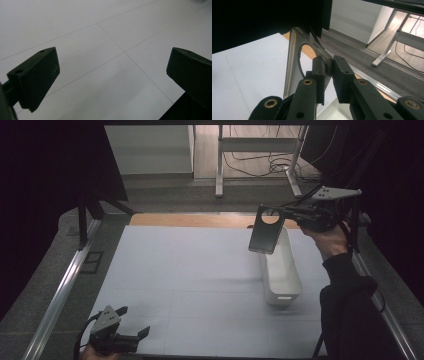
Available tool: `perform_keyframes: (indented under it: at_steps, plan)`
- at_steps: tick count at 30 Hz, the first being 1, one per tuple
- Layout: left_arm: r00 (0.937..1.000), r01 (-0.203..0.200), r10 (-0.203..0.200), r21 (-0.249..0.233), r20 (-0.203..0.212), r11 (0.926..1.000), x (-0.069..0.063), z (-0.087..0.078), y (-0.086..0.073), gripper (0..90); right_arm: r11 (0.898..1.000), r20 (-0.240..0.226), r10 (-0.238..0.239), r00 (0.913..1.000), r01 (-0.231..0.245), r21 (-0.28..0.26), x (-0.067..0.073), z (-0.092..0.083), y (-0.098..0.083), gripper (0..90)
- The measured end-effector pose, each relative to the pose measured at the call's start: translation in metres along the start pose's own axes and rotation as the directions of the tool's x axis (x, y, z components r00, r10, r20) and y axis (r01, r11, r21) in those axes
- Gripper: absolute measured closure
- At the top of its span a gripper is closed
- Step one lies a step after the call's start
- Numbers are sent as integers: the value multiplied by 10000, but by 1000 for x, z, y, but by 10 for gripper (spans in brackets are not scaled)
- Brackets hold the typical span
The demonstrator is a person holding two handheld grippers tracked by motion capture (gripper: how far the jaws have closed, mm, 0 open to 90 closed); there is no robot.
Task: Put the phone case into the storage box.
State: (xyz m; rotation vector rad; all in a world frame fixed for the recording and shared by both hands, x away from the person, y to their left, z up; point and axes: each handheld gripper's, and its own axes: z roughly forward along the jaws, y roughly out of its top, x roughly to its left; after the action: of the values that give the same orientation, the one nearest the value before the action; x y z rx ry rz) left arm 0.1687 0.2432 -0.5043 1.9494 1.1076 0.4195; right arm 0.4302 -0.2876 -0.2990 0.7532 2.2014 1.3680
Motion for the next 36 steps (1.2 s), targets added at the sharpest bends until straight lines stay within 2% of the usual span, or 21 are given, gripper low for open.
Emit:
perform_keyframes:
  at_steps: [8, 20, 27, 36]
  plan:
    - [10000, -45, 45, 90, 13, 9999, -1, 1, 0, 0, 10000, 414, -86, 9991, 86, 10, -20, -3, 3, 797]
    - [10000, 21, -21, 46, 38, 10000, 0, 1, 0, 0, 9989, 919, -405, 9949, 384, 252, -49, 1, 2, 797]
    - [9999, 120, -121, 79, 89, 9999, 1, 1, 0, 0, 9993, 1100, -323, 9934, 300, 223, -66, 9, -9, 797]
    - [9998, 171, -172, 91, 70, 9998, 2, 1, 0, 0, 9980, 1151, -524, 9920, 479, 417, -78, 23, -21, 797]
